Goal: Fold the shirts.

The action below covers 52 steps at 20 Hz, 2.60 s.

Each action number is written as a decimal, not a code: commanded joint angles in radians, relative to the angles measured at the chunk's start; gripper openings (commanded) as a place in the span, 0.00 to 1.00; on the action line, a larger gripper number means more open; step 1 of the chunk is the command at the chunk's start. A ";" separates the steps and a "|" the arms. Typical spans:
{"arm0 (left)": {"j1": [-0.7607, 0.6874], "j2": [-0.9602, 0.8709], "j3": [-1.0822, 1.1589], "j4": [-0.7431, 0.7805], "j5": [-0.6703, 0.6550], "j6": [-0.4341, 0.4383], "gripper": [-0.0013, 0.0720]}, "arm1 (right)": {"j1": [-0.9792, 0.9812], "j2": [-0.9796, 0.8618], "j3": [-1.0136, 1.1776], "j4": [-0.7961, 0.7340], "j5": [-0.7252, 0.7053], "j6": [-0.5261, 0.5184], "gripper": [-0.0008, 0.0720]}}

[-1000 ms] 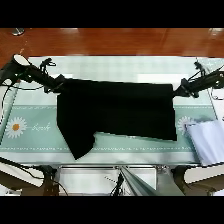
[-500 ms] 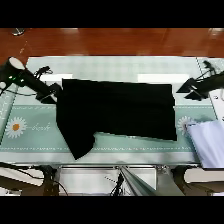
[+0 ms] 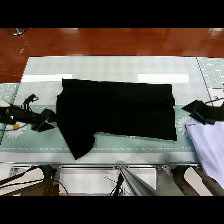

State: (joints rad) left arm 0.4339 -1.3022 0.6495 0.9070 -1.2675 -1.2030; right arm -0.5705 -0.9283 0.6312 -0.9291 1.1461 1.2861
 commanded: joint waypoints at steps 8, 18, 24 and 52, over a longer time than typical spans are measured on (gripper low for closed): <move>-0.105 0.037 -0.199 -0.219 -0.017 0.195 0.98 | -0.087 0.080 -0.110 0.080 0.006 0.029 0.86; -0.104 0.047 -0.198 -0.258 0.023 0.198 0.05 | -0.086 0.068 -0.228 -0.231 0.170 0.154 0.86; -0.104 0.047 -0.198 -0.261 0.034 0.201 0.05 | 0.002 -0.064 -0.231 -0.094 0.067 0.116 0.86; -0.305 -0.584 0.907 -0.304 0.026 -0.188 0.05 | 0.163 -0.682 0.570 0.272 -0.043 0.003 0.05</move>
State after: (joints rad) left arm 0.1528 -1.7844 1.4532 0.6018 -1.2270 -1.3315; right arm -0.4080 -1.5490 1.1572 -0.6891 1.1255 1.2953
